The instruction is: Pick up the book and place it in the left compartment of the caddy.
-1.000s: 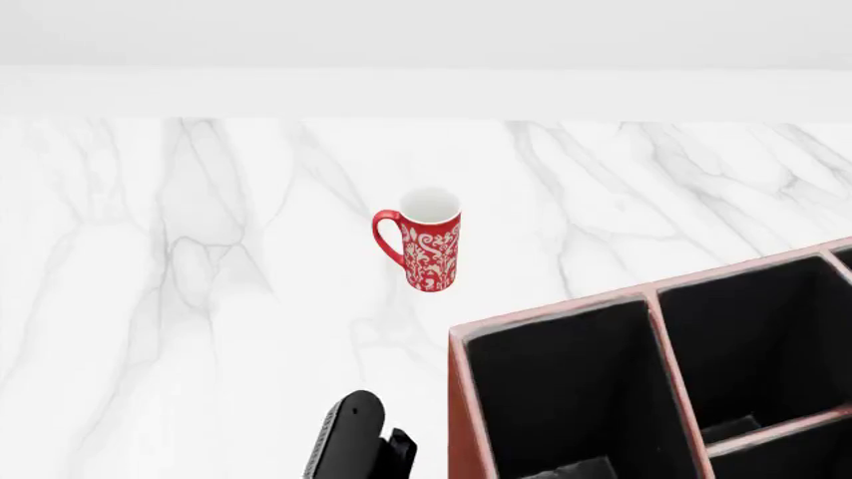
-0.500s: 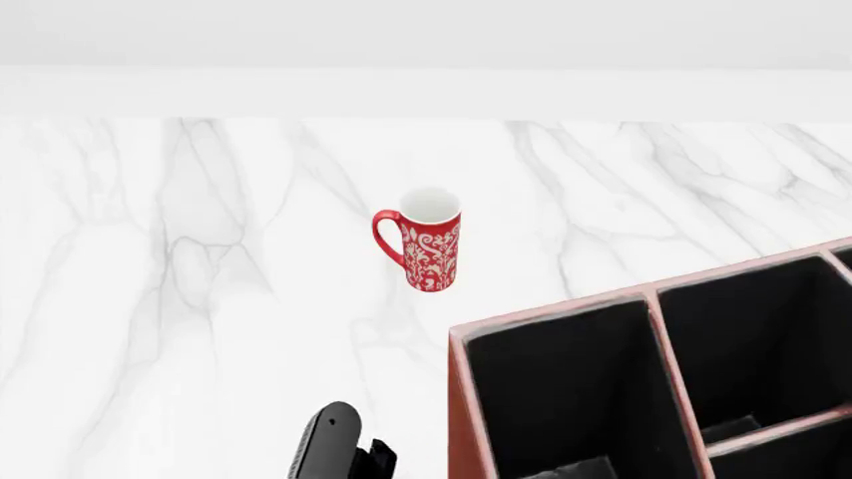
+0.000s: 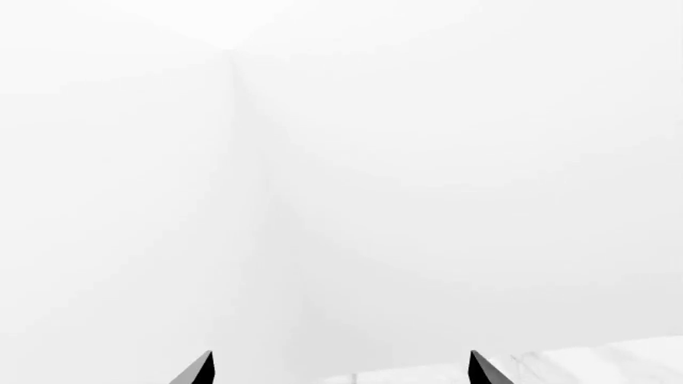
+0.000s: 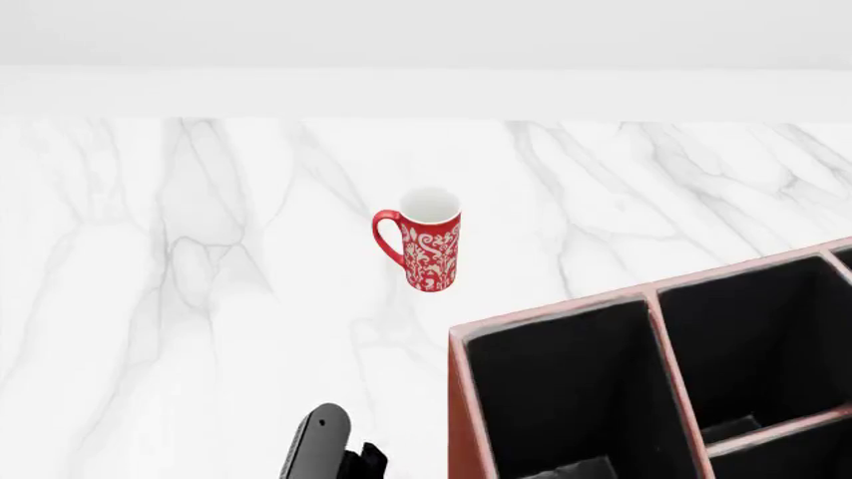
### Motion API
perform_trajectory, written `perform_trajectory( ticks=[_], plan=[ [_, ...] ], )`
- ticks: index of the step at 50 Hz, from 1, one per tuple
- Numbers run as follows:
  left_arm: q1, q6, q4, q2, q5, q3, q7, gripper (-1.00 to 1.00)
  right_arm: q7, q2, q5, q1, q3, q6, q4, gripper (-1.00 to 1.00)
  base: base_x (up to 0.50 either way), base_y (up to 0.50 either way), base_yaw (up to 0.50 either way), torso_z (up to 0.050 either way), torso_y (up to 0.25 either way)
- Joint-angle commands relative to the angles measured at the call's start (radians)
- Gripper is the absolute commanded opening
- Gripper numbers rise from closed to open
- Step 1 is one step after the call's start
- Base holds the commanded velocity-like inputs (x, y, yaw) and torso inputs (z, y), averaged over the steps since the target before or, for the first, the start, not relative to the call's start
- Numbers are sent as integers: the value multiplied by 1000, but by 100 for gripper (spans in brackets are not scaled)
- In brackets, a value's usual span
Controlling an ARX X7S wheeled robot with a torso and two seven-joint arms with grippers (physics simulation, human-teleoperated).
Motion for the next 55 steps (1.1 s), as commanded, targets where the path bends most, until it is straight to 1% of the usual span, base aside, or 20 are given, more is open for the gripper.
perform_trajectory(
  ticks=[1, 55],
  plan=[
    [-5, -8, 0, 0, 10, 8, 3, 100, -5, -19, -6, -3, -2, -10, 29, 100, 0, 0, 0, 0, 0],
    [-37, -50, 0, 0, 27, 22, 21, 100, -96, -115, -38, -32, -37, -85, 222, 100, 0, 0, 0, 0, 0]
  ],
)
